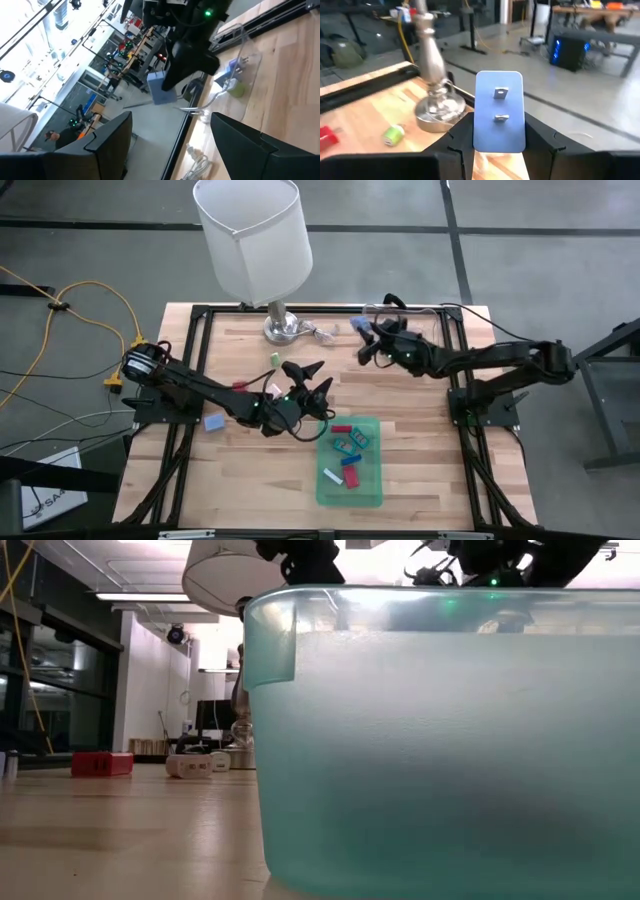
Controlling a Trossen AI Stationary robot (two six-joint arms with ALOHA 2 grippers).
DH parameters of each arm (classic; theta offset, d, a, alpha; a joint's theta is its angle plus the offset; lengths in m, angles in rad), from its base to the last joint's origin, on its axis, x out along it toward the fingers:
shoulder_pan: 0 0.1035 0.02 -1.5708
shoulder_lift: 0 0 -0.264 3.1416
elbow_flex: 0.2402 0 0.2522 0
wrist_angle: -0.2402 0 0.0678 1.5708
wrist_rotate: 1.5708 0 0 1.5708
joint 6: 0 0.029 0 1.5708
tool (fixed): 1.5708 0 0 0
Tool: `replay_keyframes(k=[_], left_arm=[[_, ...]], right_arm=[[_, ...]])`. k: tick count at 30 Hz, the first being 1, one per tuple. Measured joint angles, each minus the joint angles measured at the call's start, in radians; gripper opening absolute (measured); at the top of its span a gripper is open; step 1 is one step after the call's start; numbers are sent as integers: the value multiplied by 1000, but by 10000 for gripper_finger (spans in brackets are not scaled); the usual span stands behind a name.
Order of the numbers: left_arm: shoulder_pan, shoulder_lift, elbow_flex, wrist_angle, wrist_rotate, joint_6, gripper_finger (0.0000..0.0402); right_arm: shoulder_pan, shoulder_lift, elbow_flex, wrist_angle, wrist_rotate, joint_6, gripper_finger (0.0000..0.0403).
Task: Pick & Place Office items
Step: Put the right purple charger adapter into the transparent bin
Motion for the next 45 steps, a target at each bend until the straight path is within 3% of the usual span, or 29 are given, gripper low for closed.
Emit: replay_keyframes(k=[8,16,24,31,39,45], left_arm=[[-12,0,-1,-99,1,-120,262],[-12,1,-2,-285,1,-316,262],[-12,1,-2,-410,13,-466,262],[-12,1,-2,-431,74,-520,262],[-12,1,-2,-432,74,-520,262],[-12,1,-2,-438,74,-520,262]], right_arm=[[-135,-90,0,-255,-80,80,116],[-234,-82,0,-342,-191,137,116],[-263,-66,0,-441,-206,198,116],[-268,27,0,-393,-188,186,116],[-326,146,0,-337,-249,207,116],[-348,166,0,-336,-255,214,116]])
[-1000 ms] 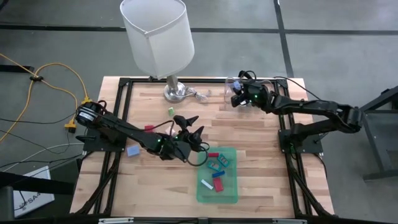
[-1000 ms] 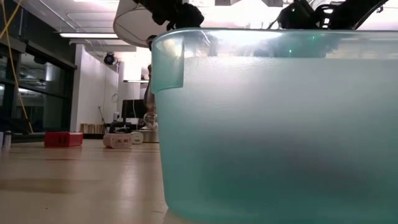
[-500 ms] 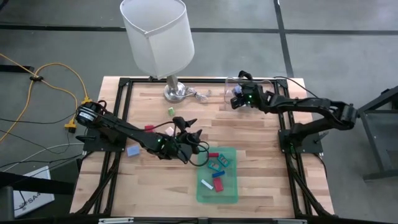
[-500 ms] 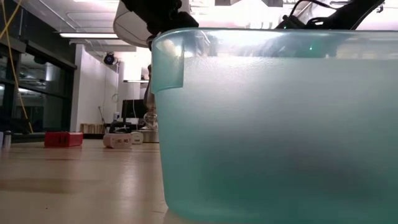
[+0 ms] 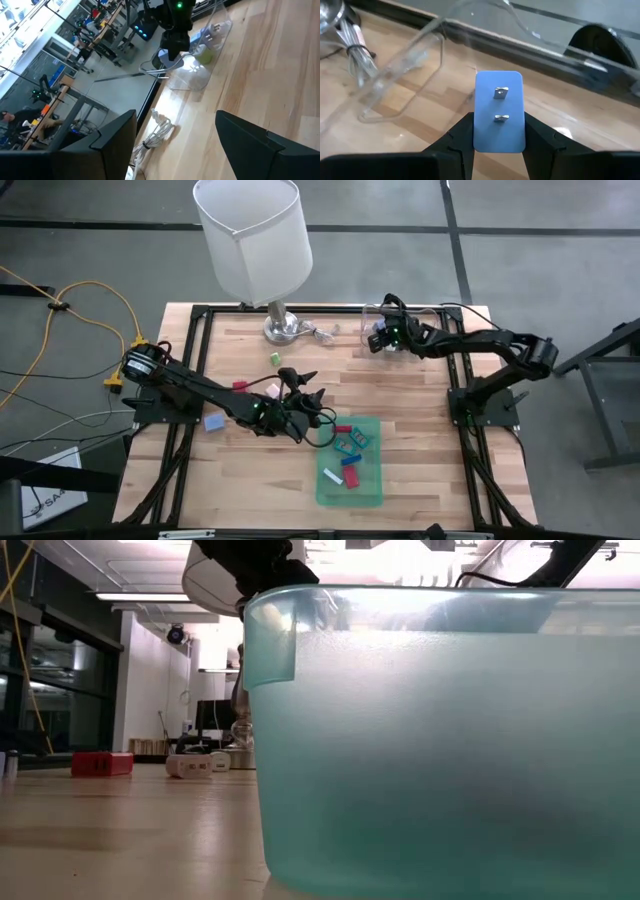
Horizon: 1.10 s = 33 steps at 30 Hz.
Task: Pick & Place Office items
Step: Put the right purple charger adapter into the transparent bin
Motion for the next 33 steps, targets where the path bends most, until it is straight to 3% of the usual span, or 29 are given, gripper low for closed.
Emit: replay_keyframes(k=[12,25,33], left_arm=[[0,0,0,0,0,0,262],[0,0,0,0,-1,0,262],[0,0,0,0,-1,0,262]], right_arm=[[-42,3,0,-108,-2,26,116],[-43,3,0,-94,-4,19,152],[-42,3,0,-94,-9,19,150]])
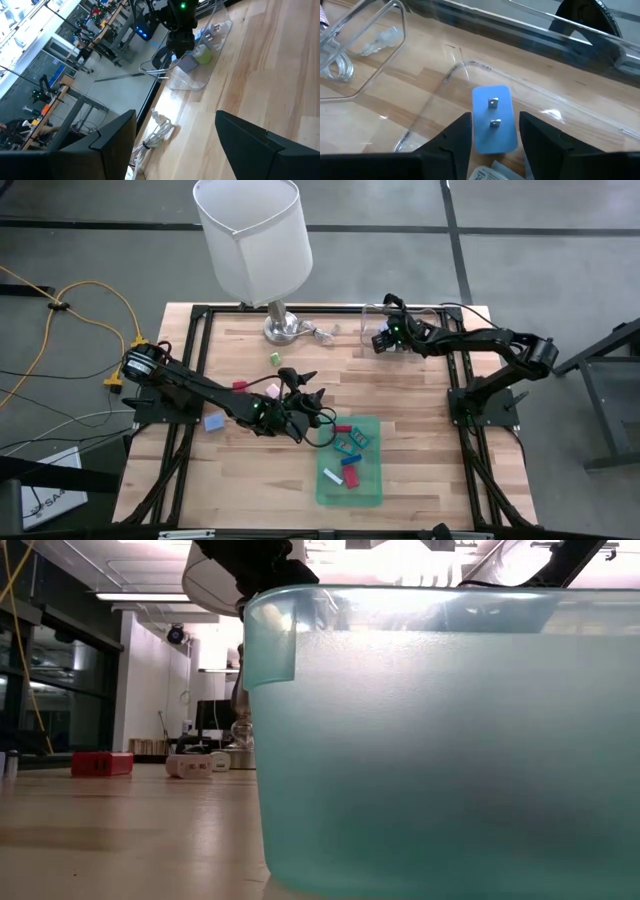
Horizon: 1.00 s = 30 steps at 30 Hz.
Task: Pick & Place Office items
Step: Put the right purple charger adapter into the transparent bin, then put the pink charger adapter into the transparent bin
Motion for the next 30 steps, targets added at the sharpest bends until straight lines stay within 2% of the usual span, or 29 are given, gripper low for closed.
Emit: replay_keyframes(k=[4,8,18,21,26,30], left_arm=[[0,0,0,-1,33,0,262],[-10,0,0,-2,34,20,262],[-58,-50,1,-25,18,55,262],[-67,-56,2,-88,49,-3,262],[-72,-66,2,-221,201,-155,262],[-73,-88,1,-295,221,-228,262]], right_arm=[[0,-1,0,22,-10,-21,152],[0,-40,0,73,-95,-33,153],[0,-250,0,38,-178,-72,150],[2,-302,0,30,-240,-71,150],[31,-363,0,29,-342,-70,150],[65,-396,0,29,-403,-71,150]])
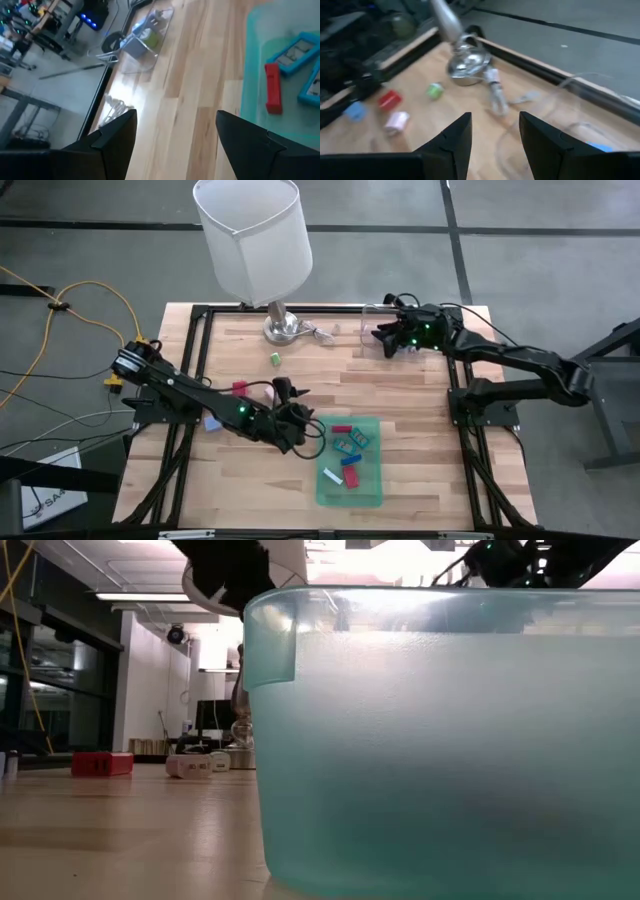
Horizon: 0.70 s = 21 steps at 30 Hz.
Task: Pick & Place Office items
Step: Put the pink charger adapter into the transparent bin
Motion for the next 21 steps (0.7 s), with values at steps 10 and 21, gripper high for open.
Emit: replay_keyframes(k=[10,21], left_arm=[[25,-107,-2,-122,198,-130,262],[63,-112,-15,-246,270,-235,262]], right_arm=[[36,-75,0,-5,-208,3,150],[36,-131,0,-41,-443,53,150]])
